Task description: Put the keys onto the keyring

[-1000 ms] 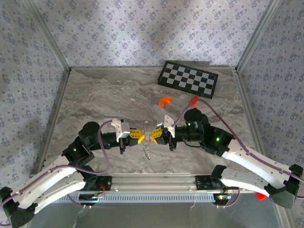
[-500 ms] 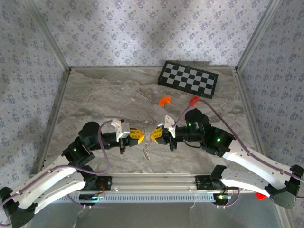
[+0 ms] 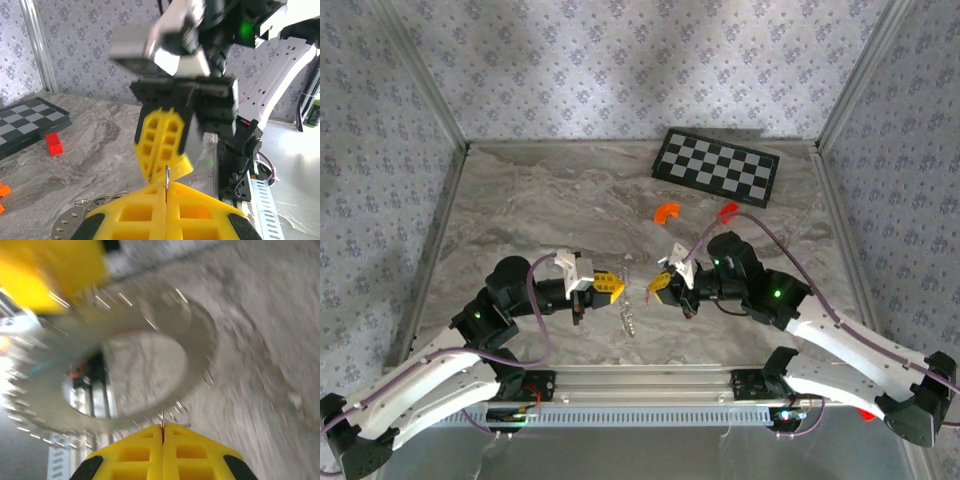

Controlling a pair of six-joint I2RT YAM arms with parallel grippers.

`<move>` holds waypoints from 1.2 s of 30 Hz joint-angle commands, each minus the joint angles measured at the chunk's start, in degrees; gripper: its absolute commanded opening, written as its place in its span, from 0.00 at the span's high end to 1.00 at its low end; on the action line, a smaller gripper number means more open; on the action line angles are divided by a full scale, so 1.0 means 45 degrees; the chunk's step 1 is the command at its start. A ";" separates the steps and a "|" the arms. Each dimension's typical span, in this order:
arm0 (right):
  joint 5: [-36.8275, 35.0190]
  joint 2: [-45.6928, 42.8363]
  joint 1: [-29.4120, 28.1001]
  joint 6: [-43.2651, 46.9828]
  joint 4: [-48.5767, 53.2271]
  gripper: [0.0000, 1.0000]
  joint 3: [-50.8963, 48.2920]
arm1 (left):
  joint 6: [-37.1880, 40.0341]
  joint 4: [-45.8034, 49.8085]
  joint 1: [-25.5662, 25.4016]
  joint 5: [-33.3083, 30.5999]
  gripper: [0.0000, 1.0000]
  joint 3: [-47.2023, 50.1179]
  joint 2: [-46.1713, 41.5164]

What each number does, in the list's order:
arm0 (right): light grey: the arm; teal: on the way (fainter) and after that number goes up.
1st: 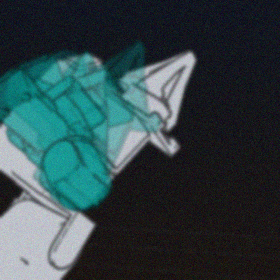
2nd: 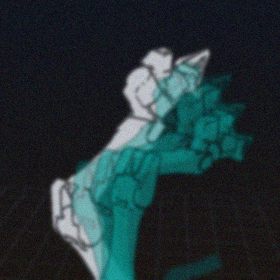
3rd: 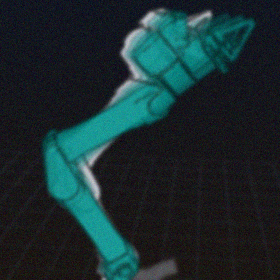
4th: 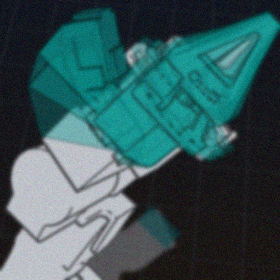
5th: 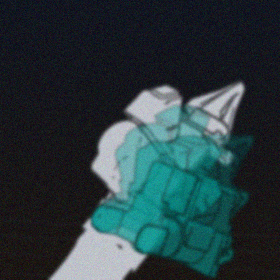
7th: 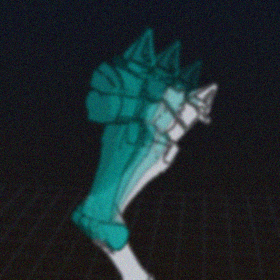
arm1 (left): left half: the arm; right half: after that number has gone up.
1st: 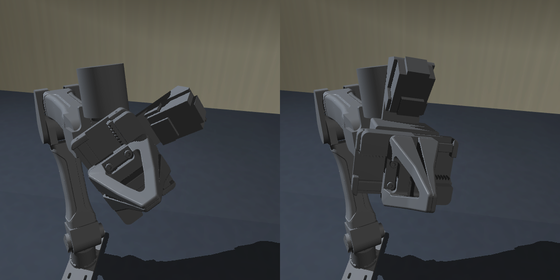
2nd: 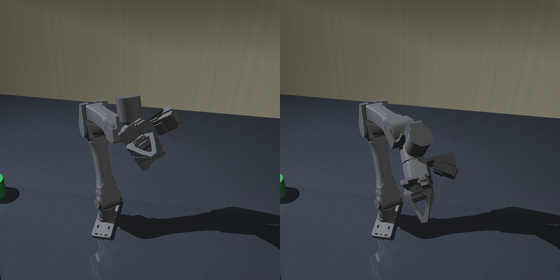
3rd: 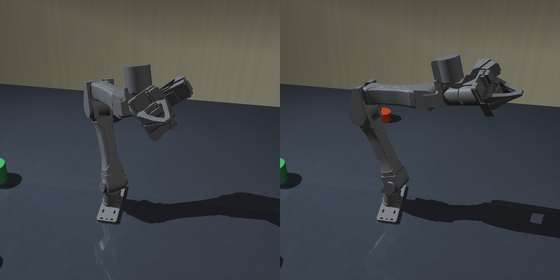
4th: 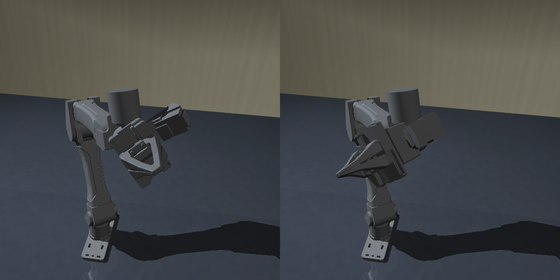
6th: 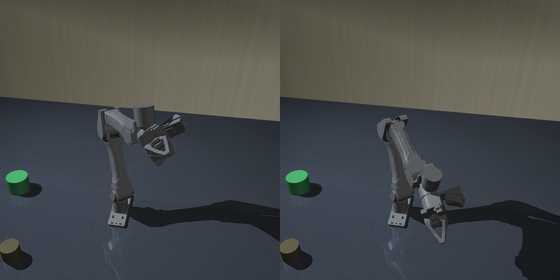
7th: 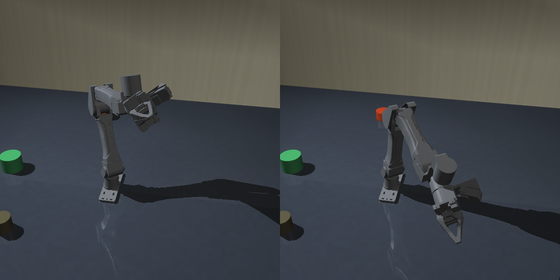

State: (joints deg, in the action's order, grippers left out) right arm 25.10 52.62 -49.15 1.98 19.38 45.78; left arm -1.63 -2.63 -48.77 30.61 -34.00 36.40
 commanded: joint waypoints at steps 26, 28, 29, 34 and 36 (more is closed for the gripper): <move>-0.4828 0.8624 -0.0071 -0.2319 0.6821 1.00 0.3401 | 0.0108 -0.0004 -0.0100 -0.0825 1.00 0.0875 -0.1644; -0.4873 0.8893 -0.0116 -0.2285 0.6710 1.00 0.3428 | 0.0121 -0.0020 -0.0111 -0.0843 1.00 0.0875 -0.1615; -0.4930 0.9046 -0.0152 -0.2257 0.6673 1.00 0.3487 | 0.0132 -0.0033 -0.0109 -0.0865 1.00 0.0880 -0.1591; -0.5370 0.9777 -0.0359 -0.2081 0.6671 1.00 0.3837 | 0.0092 -0.0015 -0.0112 -0.0911 1.00 0.0874 -0.1508; -0.5425 0.9933 -0.0417 -0.2041 0.6595 1.00 0.3923 | 0.0106 -0.0015 -0.0097 -0.0923 1.00 0.0895 -0.1527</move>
State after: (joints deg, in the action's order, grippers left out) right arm 2.63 96.18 -50.50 -7.97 47.97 61.63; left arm -1.58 -0.12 -48.88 26.96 -29.50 29.74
